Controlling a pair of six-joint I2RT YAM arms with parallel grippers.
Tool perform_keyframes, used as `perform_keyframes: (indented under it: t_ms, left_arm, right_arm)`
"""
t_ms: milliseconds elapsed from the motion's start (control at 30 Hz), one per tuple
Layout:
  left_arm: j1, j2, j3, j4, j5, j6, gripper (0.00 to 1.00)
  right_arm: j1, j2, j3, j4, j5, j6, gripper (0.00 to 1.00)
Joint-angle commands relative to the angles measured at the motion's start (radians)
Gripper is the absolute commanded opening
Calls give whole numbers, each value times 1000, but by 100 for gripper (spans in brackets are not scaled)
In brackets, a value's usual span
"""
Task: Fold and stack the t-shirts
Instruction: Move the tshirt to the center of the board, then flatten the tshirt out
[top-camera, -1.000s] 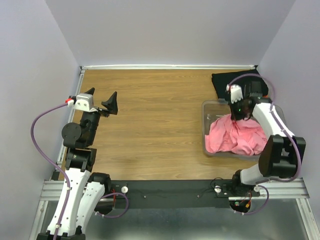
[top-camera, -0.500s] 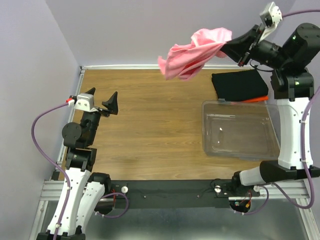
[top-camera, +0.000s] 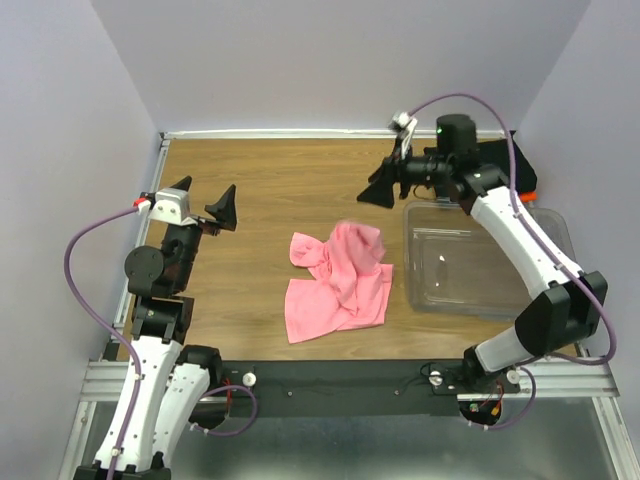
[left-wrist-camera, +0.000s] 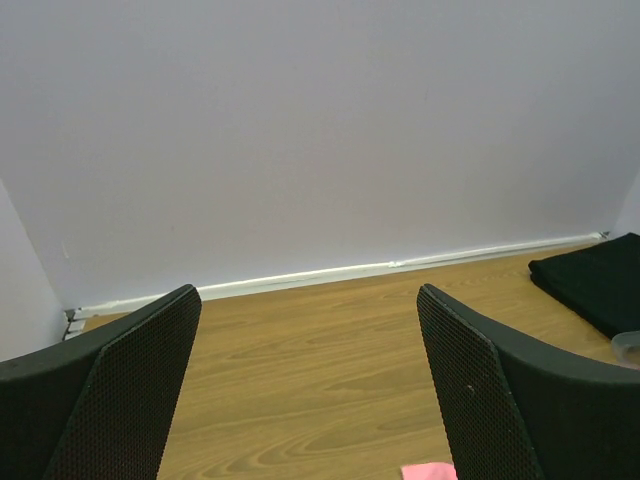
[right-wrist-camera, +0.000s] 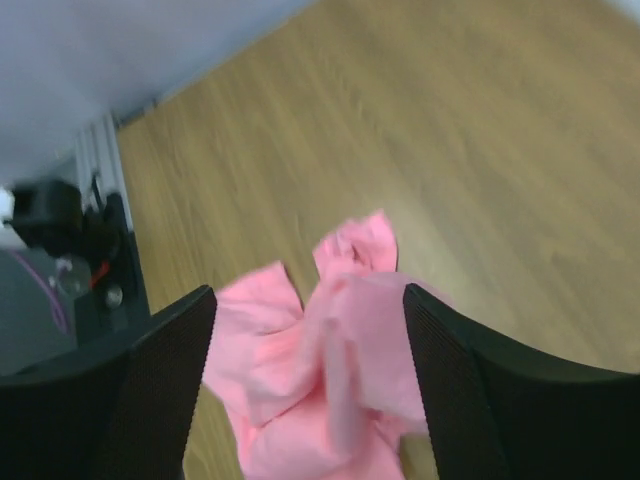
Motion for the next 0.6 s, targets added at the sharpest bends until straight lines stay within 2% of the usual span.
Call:
perform_keyframes:
  t_ms: [0, 100, 167, 233, 267, 333, 400, 467, 500, 567]
  left_arm:
    - [5, -6, -11, 36, 45, 9, 96]
    - [5, 5, -17, 60, 129, 3, 96]
    - [5, 41, -20, 92, 210, -23, 97]
    - [3, 109, -11, 108, 350, -60, 96]
    - [-11, 138, -5, 118, 425, -110, 95]
    - [-75, 240, 15, 129, 482, -185, 93]
    - [-141, 349, 43, 125, 493, -232, 87]
    - [-221, 414, 58, 117, 461, -298, 86]
    - [-305, 445, 63, 118, 403, -356, 86]
    - [-402, 535, 86, 120, 307, -393, 86]
  right_arm:
    - [30, -55, -93, -62, 178, -185, 87]
    - [19, -115, -130, -63, 298, -228, 95]
    - [-31, -132, -188, -61, 364, -210, 95]
    - [-80, -135, -243, -53, 433, -177, 95]
    - [-97, -132, -297, -49, 506, -136, 93]
    - [-152, -147, -354, -26, 548, -67, 92]
    - [-226, -183, -448, 38, 553, -15, 92]
    - [-278, -258, -480, 66, 597, 30, 92]
    - [-318, -284, -498, 91, 626, 37, 92]
    - [-366, -368, -524, 124, 662, 76, 91]
